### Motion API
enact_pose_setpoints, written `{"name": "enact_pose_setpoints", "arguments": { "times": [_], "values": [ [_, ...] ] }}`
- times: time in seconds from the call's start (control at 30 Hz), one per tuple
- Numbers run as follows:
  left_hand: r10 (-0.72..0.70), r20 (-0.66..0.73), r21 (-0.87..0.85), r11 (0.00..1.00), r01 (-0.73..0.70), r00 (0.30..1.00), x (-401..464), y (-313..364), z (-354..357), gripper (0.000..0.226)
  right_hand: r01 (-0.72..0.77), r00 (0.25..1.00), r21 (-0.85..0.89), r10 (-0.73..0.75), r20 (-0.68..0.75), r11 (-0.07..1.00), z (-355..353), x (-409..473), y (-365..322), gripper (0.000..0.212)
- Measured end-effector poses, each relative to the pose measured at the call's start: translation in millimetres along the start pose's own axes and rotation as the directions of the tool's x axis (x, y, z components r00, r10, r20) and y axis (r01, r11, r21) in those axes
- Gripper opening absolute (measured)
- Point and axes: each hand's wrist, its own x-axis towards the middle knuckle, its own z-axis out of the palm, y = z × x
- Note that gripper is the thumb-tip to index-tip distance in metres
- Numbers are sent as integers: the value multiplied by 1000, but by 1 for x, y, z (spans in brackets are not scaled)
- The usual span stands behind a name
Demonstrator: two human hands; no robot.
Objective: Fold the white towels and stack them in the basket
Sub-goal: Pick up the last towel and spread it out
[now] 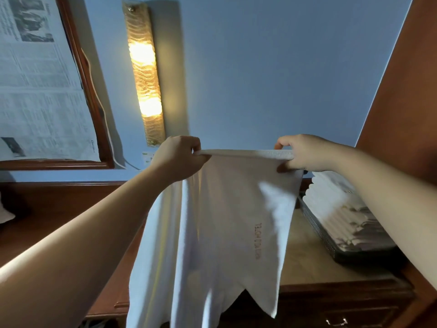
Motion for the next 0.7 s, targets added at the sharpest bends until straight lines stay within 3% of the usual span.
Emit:
{"name": "enact_pose_setpoints", "arguments": {
  "times": [0.2, 0.7],
  "values": [
    [-49, -10, -48, 998, 49, 999, 2, -15, -5, 41, 92, 995, 171, -98, 29, 981, 0, 4, -15, 23],
    [-68, 4, -33, 997, 68, 998, 0, -25, -13, 39, 56, 998, 165, -55, -9, 985, 1, 20, -16, 21]
  ]
}}
